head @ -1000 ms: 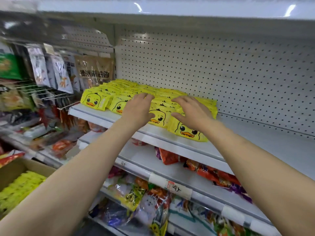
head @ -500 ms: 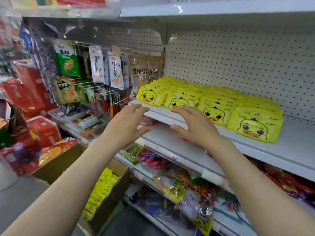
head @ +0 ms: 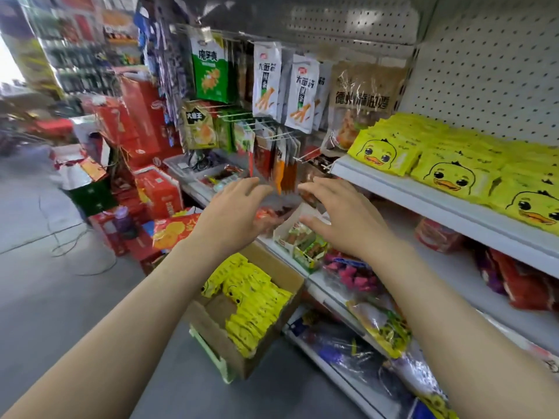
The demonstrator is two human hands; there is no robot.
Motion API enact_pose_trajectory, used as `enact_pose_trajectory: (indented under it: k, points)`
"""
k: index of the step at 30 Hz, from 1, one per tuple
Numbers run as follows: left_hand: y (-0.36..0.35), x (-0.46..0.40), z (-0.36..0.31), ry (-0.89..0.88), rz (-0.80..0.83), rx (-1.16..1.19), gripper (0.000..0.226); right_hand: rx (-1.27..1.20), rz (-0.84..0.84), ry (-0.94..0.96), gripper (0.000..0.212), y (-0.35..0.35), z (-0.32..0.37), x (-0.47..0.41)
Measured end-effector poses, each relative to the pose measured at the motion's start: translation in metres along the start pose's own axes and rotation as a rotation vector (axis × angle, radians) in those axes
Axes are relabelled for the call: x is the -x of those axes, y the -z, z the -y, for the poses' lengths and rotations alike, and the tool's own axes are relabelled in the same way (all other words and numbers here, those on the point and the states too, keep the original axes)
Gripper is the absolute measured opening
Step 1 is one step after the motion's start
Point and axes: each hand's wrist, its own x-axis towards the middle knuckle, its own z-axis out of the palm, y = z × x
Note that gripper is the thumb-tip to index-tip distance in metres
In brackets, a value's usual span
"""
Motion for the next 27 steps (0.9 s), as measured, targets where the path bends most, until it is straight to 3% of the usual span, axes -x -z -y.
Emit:
enact_pose_trajectory:
  k: [7,18,27]
  points:
    - [-0.035,-0.007,0.078,0.109,0.061,-0.012,0.059,-0.018,0.063,0.098,0.060,-0.064,0.016,-0.078]
    - [-0.120,-0.088,0.189,0.243,0.245,-0.024,0.061,-0.133,0.256,0.133,0.059,-0.181,-0.002,-0.232]
    - [-0.236,-0.096,0.249,0.298,0.499,0.056,0.065,-0.209,0.490,0.092,0.062,-0.318,-0.019,-0.271]
